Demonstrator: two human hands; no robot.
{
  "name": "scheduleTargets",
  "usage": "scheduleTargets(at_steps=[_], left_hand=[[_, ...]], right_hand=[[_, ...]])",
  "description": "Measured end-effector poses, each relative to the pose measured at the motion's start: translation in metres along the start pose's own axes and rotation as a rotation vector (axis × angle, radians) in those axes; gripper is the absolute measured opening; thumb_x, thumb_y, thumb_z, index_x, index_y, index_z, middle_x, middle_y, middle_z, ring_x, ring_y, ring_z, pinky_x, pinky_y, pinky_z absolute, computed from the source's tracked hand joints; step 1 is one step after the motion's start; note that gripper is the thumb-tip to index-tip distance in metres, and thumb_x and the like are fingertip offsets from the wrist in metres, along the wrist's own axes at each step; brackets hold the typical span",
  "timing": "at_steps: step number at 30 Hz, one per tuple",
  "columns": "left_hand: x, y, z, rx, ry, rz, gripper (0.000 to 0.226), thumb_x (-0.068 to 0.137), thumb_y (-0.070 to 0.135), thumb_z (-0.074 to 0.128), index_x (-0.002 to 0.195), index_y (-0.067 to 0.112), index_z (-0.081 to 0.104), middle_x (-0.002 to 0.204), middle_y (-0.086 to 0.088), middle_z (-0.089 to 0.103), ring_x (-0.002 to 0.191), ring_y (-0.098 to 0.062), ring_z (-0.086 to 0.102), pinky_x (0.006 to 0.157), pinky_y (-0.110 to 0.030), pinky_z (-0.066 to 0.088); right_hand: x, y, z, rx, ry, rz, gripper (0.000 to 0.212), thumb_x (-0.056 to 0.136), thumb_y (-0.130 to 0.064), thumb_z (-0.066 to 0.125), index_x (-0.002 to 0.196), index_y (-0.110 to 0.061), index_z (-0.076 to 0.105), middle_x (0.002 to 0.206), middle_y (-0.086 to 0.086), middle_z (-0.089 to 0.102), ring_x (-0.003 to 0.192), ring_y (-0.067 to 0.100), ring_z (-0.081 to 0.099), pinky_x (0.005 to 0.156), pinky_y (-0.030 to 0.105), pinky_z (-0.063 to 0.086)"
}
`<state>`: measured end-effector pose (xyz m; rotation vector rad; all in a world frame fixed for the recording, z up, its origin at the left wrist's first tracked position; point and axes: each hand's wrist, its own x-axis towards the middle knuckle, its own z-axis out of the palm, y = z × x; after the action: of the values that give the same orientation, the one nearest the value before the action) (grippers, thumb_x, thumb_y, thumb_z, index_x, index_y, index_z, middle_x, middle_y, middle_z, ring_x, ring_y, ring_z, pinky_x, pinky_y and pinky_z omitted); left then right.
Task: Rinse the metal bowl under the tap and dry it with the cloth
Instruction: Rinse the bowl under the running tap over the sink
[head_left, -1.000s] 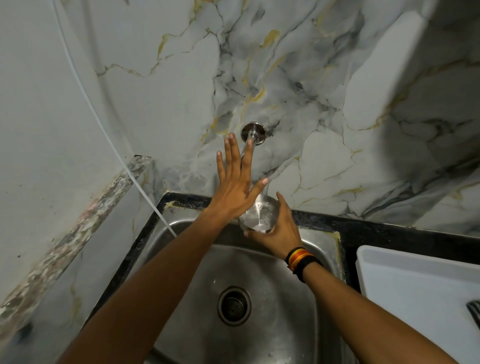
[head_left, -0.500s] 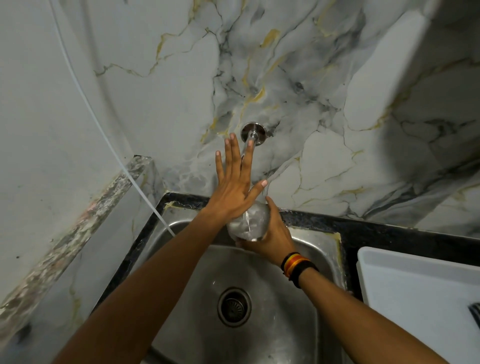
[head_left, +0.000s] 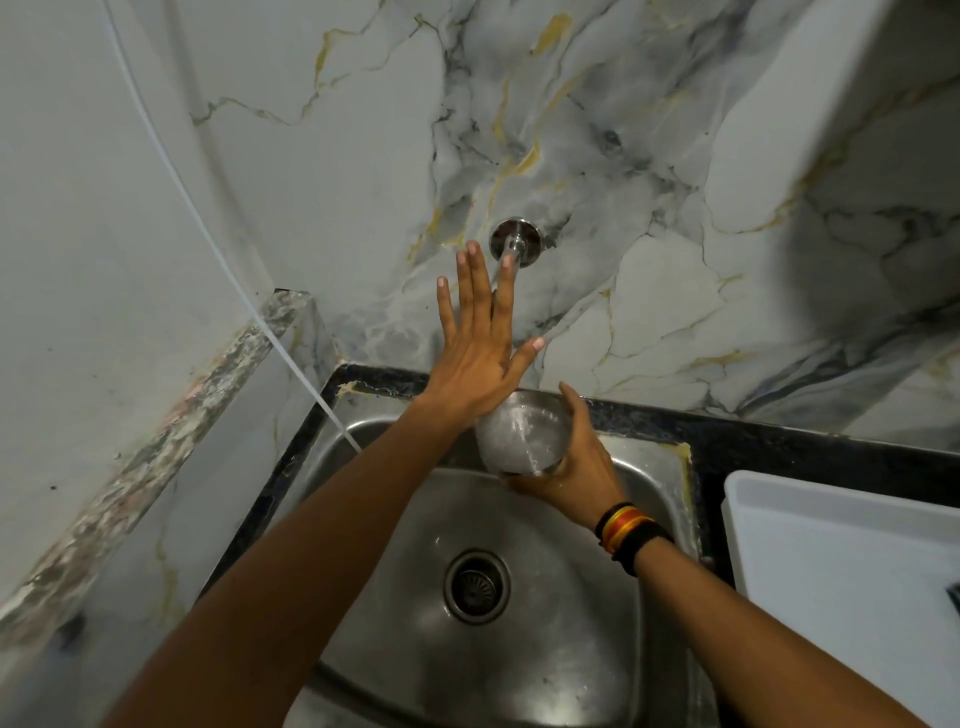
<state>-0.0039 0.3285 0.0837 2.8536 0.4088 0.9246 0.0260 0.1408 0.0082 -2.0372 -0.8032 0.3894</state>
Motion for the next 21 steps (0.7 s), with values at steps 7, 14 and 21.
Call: scheduleTargets(at_steps=[7, 14, 21], left_hand=[[-0.001, 0.026, 0.001, 0.255, 0.065, -0.136, 0.096, 0.108, 0.058, 0.046, 0.171, 0.000, 0.002, 0.176, -0.034, -0.003, 0.165, -0.049, 0.000, 0.129, -0.065, -0.008], [0.002, 0.043, 0.003, 0.553, 0.022, -0.147, 0.097, 0.110, 0.056, 0.041, 0.167, 0.007, -0.020, 0.180, -0.019, -0.006, 0.168, -0.034, 0.000, 0.130, -0.056, -0.013], [0.006, 0.052, -0.008, 0.738, -0.103, -0.062, 0.094, 0.111, 0.055, 0.035, 0.168, 0.004, -0.020, 0.180, -0.015, -0.014, 0.169, -0.030, -0.007, 0.134, -0.052, -0.001]], right_hand=[[-0.013, 0.004, -0.019, -0.029, -0.017, 0.003, 0.149, 0.043, -0.063, 0.098, 0.160, -0.039, 0.008, 0.160, 0.000, 0.041, 0.141, 0.024, 0.049, 0.111, 0.047, 0.050], [-0.040, 0.014, -0.039, -0.126, -0.026, -0.029, 0.134, 0.050, -0.049, 0.099, 0.158, -0.036, 0.021, 0.157, 0.000, 0.040, 0.141, 0.022, 0.044, 0.112, 0.047, 0.049], [-0.059, 0.001, -0.064, -0.421, -0.074, -0.214, 0.127, 0.057, -0.047, 0.087, 0.162, -0.027, 0.018, 0.158, 0.004, 0.034, 0.147, 0.030, 0.031, 0.112, 0.048, 0.047]])
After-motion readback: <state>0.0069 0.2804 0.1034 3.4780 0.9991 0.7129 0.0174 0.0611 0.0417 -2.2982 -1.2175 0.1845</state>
